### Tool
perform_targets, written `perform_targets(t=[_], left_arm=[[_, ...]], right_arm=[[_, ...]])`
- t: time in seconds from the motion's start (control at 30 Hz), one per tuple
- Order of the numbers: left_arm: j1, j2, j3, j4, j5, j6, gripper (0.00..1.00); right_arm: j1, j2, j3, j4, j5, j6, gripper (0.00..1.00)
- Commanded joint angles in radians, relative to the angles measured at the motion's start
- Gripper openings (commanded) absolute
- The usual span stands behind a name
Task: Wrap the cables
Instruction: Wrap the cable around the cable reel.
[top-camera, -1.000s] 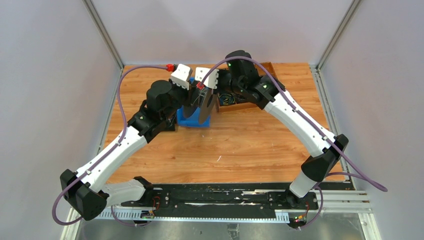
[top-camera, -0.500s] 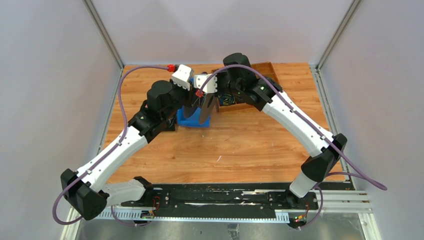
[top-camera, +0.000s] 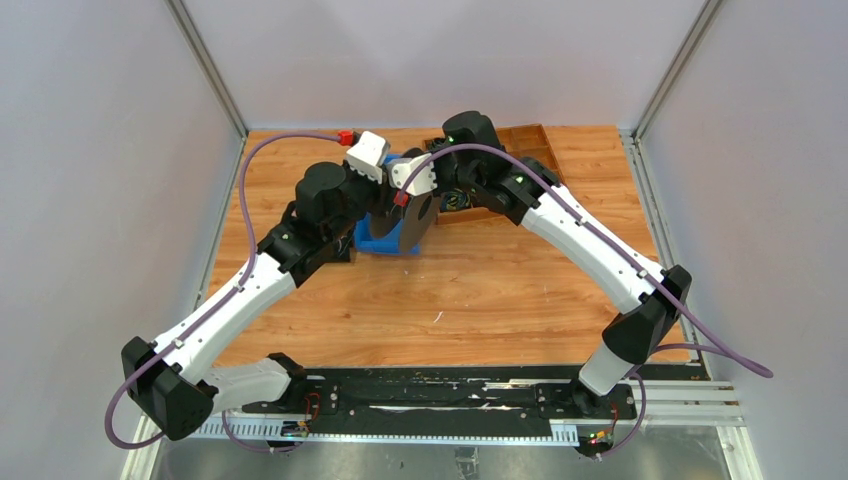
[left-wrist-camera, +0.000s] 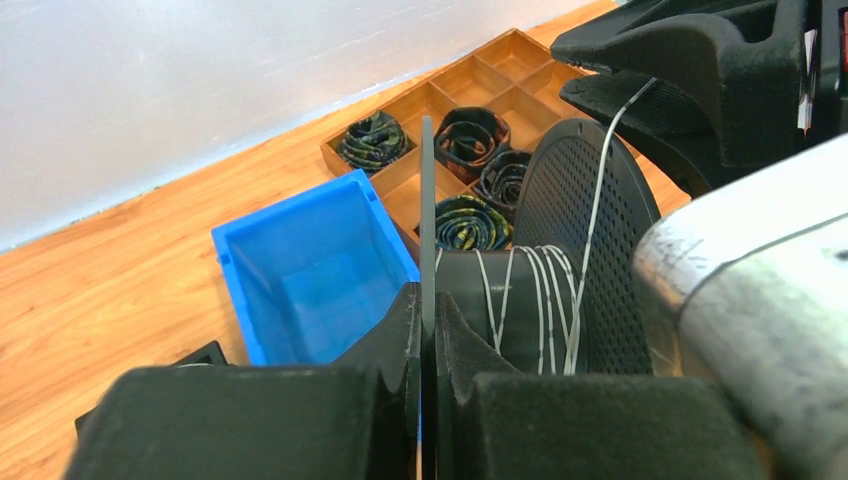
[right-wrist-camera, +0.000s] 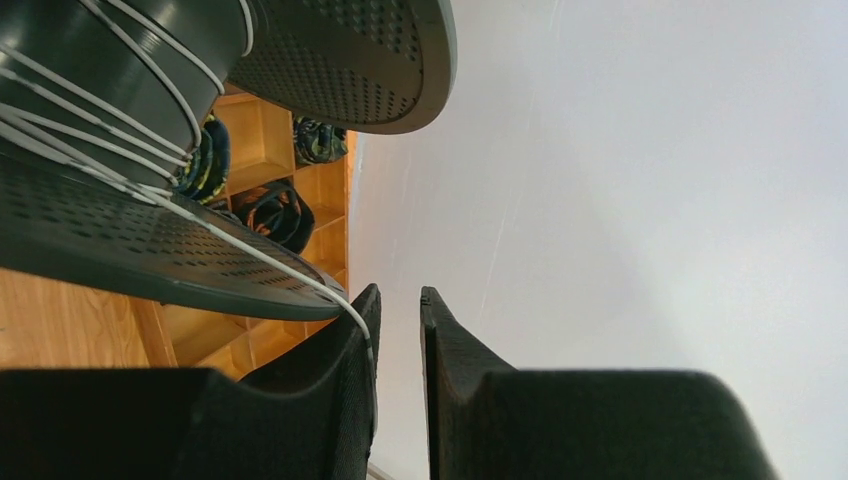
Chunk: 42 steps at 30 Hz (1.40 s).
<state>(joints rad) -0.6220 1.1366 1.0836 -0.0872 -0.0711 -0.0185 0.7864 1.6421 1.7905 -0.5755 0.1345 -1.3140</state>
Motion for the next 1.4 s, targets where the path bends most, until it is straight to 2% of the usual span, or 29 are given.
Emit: perform_targets(t=[0.0, 0.17, 0.4, 0.63, 0.97, 1.13, 1.37], left_arm=[[-0.009, -0.028, -0.001, 0.025, 0.03, 0.006, 0.0], [-0.008, -0.036, -0.006, 0.026, 0.036, 0.003, 0.0], [-0.008, -0.043, -0.016, 0.029, 0.042, 0.003, 0.0], [-0.007, -0.043, -0.011, 0.027, 0.052, -0.001, 0.0], [0.005, -0.051, -0.005, 0.022, 0.093, -0.011, 0.0], [0.011, -0.051, 0.004, 0.017, 0.098, -0.019, 0.0], [0.02, -0.056, 0.009, 0.019, 0.156, -0.043, 0.0]], right_arm=[[-0.022, -0.006, -0.003, 0.053, 0.14, -0.043, 0.23], [-0.038, -0.008, -0.007, 0.051, 0.059, 0.01, 0.25], [-0.11, -0.018, -0.005, 0.018, -0.143, 0.134, 0.35], [-0.177, -0.022, -0.013, 0.014, -0.236, 0.187, 0.4], [-0.281, -0.02, -0.045, 0.038, -0.365, 0.25, 0.39], [-0.317, -0.026, -0.075, 0.05, -0.427, 0.291, 0.31], [-0.354, -0.029, -0.125, 0.083, -0.469, 0.333, 0.28]])
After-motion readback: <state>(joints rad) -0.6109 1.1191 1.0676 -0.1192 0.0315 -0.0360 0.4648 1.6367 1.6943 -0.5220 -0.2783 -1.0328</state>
